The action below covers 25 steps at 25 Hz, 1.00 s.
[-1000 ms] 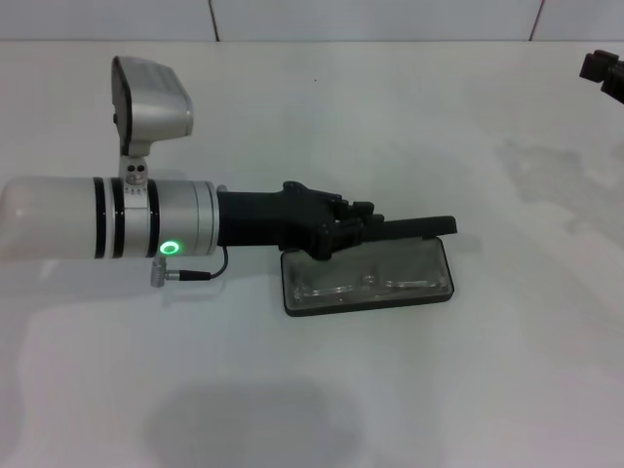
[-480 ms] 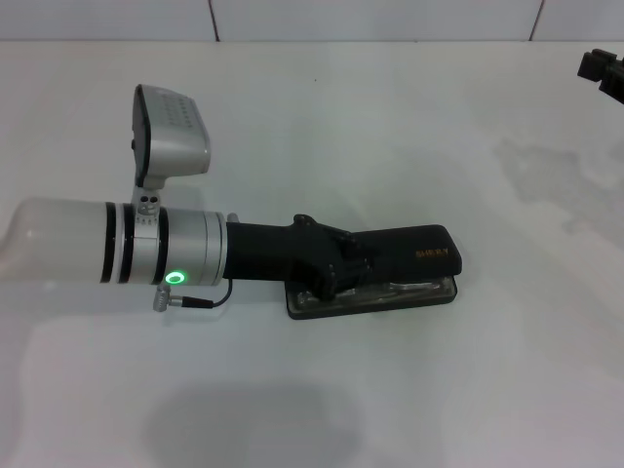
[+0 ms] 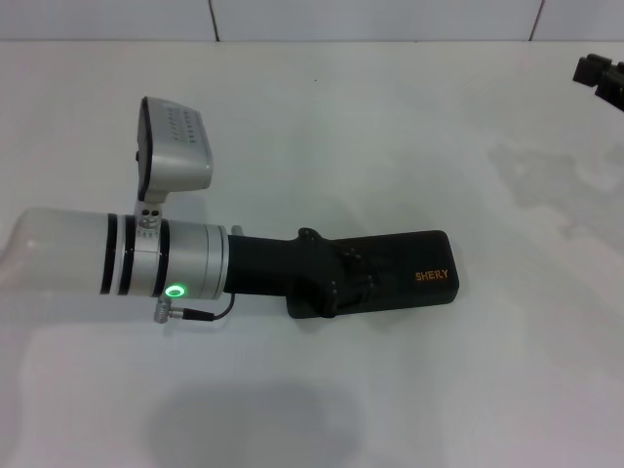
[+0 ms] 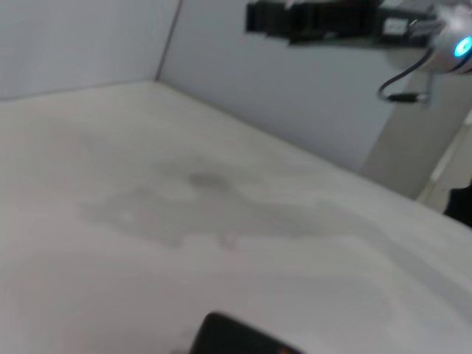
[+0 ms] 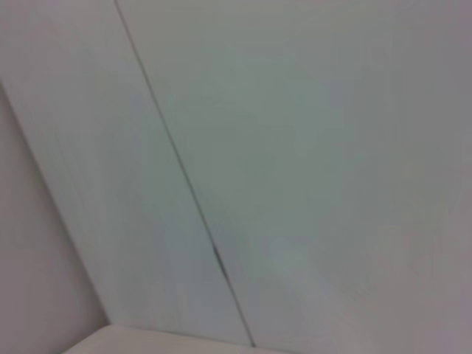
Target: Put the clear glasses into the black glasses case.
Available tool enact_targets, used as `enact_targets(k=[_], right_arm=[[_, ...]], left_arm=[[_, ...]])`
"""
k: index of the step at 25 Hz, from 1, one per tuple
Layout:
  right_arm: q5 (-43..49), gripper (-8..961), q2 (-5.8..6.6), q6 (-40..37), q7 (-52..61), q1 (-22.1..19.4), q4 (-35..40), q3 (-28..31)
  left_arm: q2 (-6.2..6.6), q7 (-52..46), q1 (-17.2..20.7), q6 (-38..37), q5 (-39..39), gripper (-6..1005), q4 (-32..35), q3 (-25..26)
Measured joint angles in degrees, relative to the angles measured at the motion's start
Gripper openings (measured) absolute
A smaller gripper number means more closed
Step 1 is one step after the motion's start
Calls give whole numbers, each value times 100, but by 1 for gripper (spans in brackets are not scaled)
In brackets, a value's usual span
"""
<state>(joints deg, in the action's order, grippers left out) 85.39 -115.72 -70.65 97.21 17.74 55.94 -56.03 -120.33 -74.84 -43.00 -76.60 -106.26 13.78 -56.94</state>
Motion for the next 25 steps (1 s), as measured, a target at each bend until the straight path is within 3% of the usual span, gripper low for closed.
enact_targets(k=[7,14,18,21,25], right_arm=[[-3,115,15,-512,-421,2,-100,30],[21,115,4,-1632,-1899,123,-522,-141],[41,201,30,-1861,-2145,271,-865,-350],[46,266,25,-1986,-2332,309,-1028,-532],[31,431,14,-2024,-2290,312,-1065,-858]], left_arm=[[43,235,14,-1000,87,254,238,-1],[193,-243,279,-2119,74,272,1017,32],[274,-93,521,-2778,220,282,1410,58],[404,35,706,-2972,536,289,1488,69],[538,14,973,-2982,865,483,1493,296]])
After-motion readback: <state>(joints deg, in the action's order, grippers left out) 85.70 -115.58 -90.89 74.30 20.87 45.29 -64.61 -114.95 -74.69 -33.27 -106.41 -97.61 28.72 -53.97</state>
